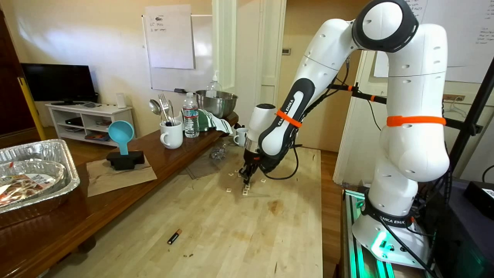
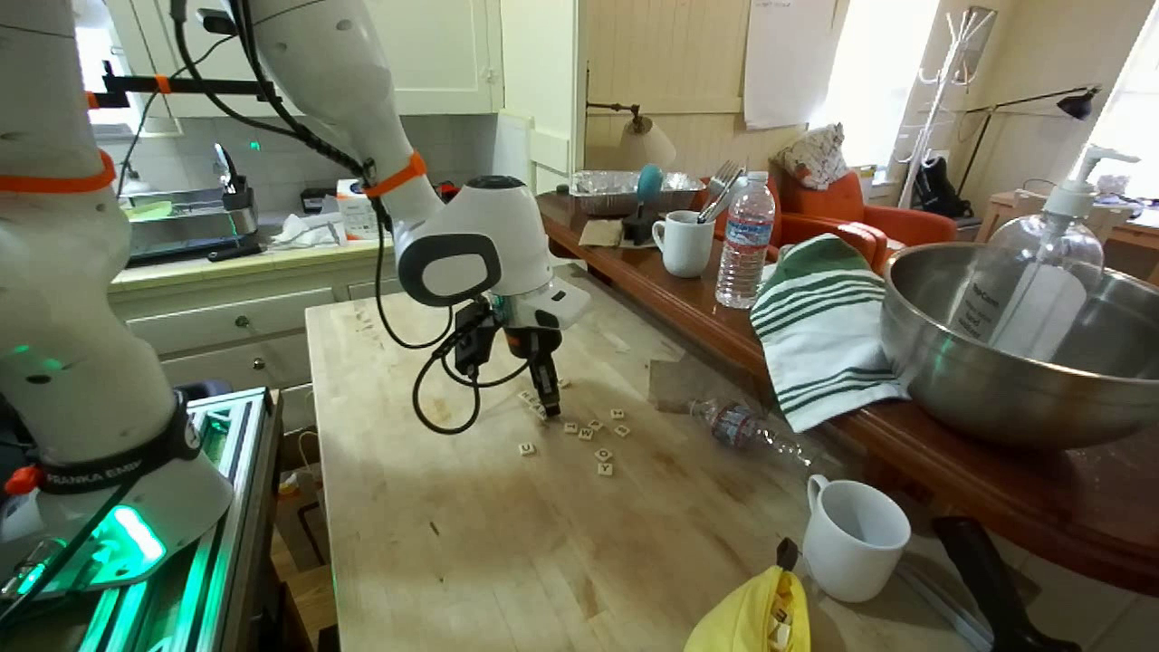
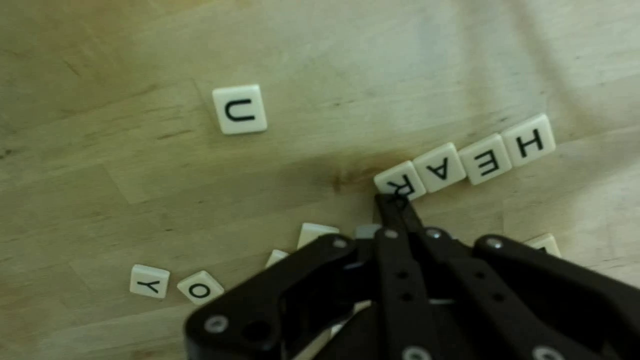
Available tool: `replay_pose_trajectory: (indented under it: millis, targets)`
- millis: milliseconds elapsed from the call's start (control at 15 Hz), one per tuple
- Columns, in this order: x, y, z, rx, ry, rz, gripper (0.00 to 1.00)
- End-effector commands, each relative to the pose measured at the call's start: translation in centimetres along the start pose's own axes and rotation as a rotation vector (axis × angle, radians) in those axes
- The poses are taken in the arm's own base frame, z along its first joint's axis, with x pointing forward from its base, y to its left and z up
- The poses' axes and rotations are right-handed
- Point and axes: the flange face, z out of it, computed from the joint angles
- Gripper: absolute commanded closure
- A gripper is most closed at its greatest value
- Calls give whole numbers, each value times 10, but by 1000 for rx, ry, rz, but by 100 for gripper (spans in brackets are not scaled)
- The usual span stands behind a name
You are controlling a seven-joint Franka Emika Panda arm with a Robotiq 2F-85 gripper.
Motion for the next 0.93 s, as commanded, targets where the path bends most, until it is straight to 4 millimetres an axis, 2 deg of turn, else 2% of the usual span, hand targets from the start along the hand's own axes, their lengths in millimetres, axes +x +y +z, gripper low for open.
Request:
replay_pose_trajectory:
  millis: [0, 867]
  targets:
    - [-21, -7, 20, 6, -69, 33, 100]
    - [-19, 2, -6, 13, -20, 46, 100]
